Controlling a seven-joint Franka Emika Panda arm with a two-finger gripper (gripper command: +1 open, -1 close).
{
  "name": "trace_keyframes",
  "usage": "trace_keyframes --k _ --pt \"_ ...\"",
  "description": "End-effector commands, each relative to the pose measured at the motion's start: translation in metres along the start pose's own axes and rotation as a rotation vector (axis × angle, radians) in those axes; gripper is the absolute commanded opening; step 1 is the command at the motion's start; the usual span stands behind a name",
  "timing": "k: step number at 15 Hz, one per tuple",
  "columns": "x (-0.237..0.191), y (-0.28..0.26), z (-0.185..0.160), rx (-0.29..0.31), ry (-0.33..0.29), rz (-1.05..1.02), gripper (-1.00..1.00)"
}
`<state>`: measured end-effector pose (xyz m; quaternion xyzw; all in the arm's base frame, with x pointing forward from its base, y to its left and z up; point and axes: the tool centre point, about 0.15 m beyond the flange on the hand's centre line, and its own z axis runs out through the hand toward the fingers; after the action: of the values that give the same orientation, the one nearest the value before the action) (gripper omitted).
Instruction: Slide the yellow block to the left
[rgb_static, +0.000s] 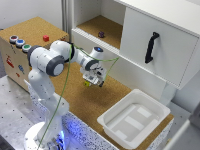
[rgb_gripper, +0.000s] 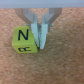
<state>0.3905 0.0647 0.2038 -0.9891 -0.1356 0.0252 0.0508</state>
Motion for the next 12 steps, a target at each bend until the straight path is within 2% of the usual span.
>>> trace_keyframes --k 1,7,9,12 --pt "0.016 -0.044 0.003 0.011 0.014 0.005 -1.0" --pt "0.017 -0.085 -0.004 0.09 0.003 -0.037 -1.0" --pt "0.015 -0.086 -0.021 0.078 0.038 -0.052 -1.0" --pt "0.009 -0.083 -0.064 -0.001 0.052 -0.128 -1.0"
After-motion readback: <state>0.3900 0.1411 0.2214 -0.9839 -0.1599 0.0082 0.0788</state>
